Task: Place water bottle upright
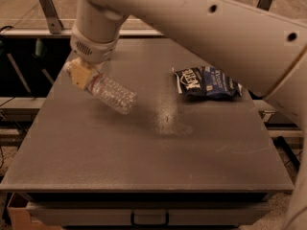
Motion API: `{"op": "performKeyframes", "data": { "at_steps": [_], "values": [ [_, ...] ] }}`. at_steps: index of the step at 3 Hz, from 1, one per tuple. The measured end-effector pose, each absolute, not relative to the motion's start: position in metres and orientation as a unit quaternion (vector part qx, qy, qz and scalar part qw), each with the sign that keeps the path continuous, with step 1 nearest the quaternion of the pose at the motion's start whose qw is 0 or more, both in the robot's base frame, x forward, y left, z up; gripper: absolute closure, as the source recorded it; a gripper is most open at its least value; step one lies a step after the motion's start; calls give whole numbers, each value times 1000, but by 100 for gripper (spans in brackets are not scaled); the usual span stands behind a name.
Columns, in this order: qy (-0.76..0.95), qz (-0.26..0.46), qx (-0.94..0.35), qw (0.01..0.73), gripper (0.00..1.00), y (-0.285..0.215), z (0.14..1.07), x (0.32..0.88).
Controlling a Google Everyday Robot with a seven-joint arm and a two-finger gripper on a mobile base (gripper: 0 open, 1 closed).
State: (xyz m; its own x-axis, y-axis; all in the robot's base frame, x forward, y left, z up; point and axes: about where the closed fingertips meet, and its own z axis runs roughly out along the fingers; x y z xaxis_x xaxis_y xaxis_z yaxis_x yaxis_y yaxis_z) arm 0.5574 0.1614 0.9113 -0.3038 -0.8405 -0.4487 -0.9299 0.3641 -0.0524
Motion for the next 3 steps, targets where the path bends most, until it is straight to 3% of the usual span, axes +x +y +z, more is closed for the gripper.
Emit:
{"op": "performKeyframes", "data": {
  "at_steps": [1, 3],
  "values": [
    [739, 221, -558, 305, 100, 153, 971, 570],
    [613, 402, -544, 409, 100, 128, 1014, 544]
  ]
}}
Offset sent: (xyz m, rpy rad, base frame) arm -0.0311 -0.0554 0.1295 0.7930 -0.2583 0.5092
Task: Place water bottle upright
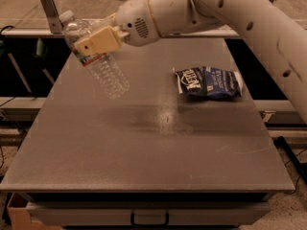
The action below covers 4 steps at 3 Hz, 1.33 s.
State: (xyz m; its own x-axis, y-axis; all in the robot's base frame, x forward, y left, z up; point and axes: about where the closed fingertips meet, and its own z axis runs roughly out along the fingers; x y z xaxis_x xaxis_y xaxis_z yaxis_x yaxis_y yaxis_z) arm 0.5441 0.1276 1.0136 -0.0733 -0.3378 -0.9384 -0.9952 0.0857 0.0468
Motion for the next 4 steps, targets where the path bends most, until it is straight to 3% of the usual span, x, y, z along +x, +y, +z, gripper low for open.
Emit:
{"op": "performKeyframes", "data": {
  "at_steps": [2, 4],
  "values": [
    [468, 485, -541, 502, 100, 91, 1018, 521],
    [370, 493, -555, 559, 100, 95, 1002, 511]
  ]
}}
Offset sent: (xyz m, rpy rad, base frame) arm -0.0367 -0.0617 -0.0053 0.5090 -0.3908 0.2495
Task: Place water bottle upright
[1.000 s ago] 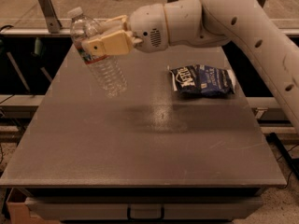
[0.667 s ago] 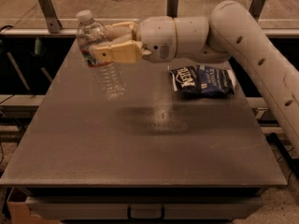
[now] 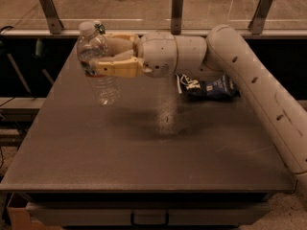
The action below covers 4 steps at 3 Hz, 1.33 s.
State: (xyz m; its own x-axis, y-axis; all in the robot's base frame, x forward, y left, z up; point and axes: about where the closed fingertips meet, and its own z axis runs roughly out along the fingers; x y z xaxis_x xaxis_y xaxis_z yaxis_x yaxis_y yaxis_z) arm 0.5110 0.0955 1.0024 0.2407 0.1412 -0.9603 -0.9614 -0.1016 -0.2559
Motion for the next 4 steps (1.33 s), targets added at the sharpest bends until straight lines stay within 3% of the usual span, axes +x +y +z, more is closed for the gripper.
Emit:
{"op": "performKeyframes", "data": {
  "at_steps": [3, 4],
  "values": [
    [425, 487, -583, 492, 100, 108, 964, 503],
    [431, 498, -571, 490, 84, 104, 955, 505]
  ]
}}
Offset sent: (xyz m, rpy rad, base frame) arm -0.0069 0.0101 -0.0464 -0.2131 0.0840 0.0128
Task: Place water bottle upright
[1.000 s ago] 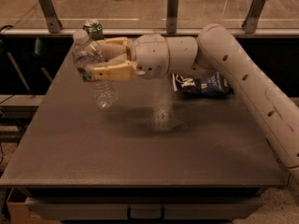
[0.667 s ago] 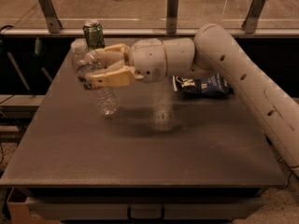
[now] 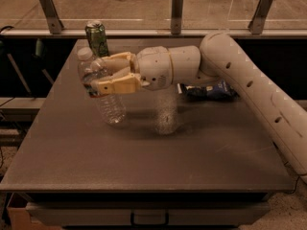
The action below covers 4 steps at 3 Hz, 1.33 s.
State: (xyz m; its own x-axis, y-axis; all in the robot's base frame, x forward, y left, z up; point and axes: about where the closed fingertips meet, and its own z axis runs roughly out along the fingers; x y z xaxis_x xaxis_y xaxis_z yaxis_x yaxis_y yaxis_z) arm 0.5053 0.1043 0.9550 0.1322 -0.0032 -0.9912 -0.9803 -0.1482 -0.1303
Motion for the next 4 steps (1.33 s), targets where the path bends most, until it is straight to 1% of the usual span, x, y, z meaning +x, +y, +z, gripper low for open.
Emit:
{"op": "performKeyframes", "data": {
  "at_steps": [3, 4],
  "values": [
    [448, 497, -547, 503, 12, 82, 930, 515],
    [451, 492, -548, 505, 0, 77, 928, 517]
  ]
}}
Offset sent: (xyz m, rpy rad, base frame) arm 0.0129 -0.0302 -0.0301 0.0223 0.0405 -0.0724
